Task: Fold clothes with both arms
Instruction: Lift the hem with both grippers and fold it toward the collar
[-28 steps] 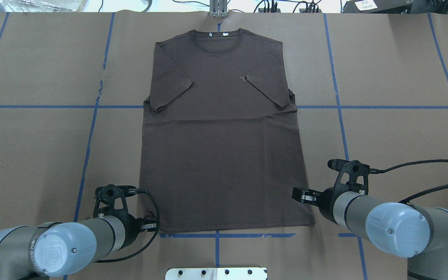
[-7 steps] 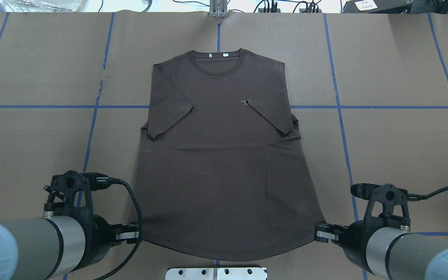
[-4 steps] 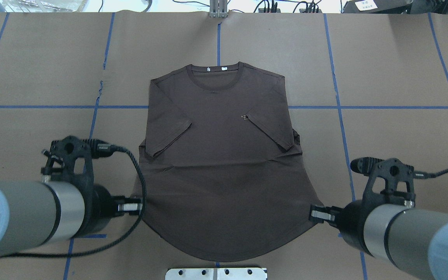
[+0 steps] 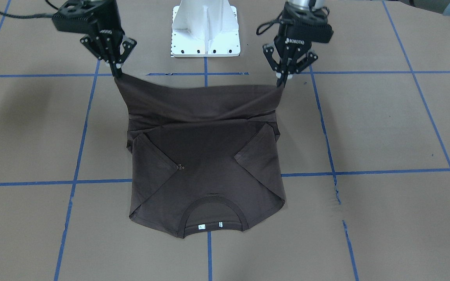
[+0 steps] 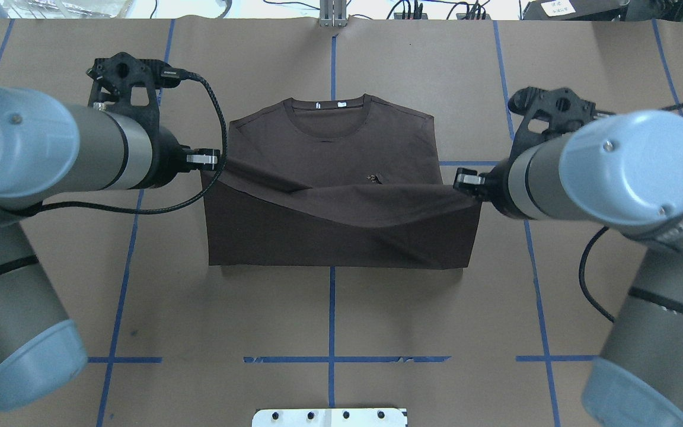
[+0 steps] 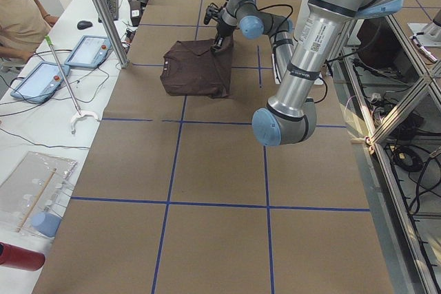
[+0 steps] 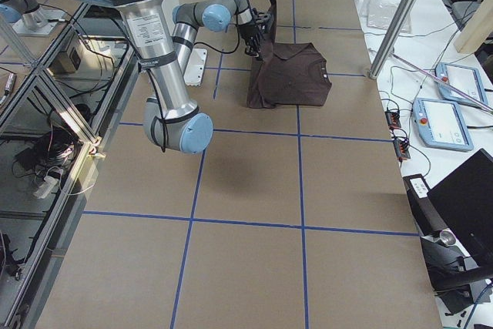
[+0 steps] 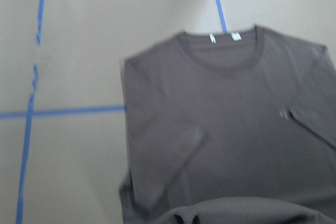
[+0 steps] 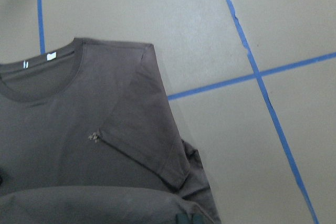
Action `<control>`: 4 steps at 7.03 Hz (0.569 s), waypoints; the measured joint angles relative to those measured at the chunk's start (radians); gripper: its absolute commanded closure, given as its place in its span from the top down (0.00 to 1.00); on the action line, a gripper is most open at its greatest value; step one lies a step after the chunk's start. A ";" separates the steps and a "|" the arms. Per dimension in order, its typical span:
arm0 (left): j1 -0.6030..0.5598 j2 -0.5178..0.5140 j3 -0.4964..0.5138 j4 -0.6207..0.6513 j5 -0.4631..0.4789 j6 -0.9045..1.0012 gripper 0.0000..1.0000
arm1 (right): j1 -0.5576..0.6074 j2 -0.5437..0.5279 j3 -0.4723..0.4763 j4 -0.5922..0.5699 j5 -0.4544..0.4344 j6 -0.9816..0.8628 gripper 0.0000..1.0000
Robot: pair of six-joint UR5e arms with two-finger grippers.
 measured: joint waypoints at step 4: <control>-0.093 -0.081 0.431 -0.343 0.008 0.061 0.00 | 0.142 0.137 -0.489 0.343 0.017 -0.057 0.00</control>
